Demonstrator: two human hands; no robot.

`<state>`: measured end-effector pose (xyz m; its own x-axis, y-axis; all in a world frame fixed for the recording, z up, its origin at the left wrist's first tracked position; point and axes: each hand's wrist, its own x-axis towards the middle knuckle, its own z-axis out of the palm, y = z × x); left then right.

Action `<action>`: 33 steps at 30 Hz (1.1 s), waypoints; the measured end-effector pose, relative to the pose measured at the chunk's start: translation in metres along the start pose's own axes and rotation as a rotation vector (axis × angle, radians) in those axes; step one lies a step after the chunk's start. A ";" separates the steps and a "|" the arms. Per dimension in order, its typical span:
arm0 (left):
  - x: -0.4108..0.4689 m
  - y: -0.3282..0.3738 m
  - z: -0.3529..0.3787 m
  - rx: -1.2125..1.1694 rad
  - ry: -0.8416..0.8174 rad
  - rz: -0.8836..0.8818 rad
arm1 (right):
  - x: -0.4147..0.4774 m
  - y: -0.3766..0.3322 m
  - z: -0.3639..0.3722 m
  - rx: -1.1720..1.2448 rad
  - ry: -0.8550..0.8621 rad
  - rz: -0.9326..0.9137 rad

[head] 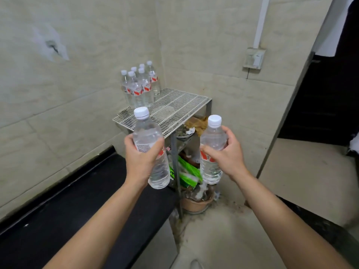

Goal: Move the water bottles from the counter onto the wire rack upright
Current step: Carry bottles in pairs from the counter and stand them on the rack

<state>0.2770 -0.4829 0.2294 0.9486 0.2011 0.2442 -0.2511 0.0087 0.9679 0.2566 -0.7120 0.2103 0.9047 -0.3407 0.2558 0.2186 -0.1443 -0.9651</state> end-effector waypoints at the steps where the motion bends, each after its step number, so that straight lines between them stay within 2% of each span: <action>1: 0.013 -0.007 0.010 0.010 0.013 0.018 | 0.019 0.007 0.000 -0.013 -0.009 -0.006; 6: 0.101 -0.042 0.069 -0.043 0.081 0.066 | 0.132 0.036 0.005 -0.082 -0.055 -0.001; 11: 0.203 -0.053 0.122 -0.020 0.121 0.101 | 0.248 0.034 0.017 -0.170 -0.084 -0.023; 14: 0.251 -0.056 0.139 0.060 0.105 0.108 | 0.307 0.033 0.024 -0.157 -0.082 -0.024; 19: 0.308 -0.071 0.151 0.337 0.090 0.129 | 0.387 0.046 0.051 -0.127 -0.118 -0.063; 22: 0.336 -0.092 0.157 0.385 0.115 0.087 | 0.431 0.065 0.075 -0.109 -0.200 -0.076; 28: 0.389 -0.112 0.177 0.392 0.240 0.011 | 0.514 0.107 0.128 -0.040 -0.470 -0.087; 33: 0.426 -0.122 0.188 0.381 0.288 -0.133 | 0.577 0.129 0.163 0.056 -0.673 -0.102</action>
<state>0.7481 -0.5826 0.2263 0.8623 0.4856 0.1432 0.0075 -0.2951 0.9554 0.8658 -0.7757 0.2244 0.9050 0.3266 0.2727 0.3171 -0.0904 -0.9441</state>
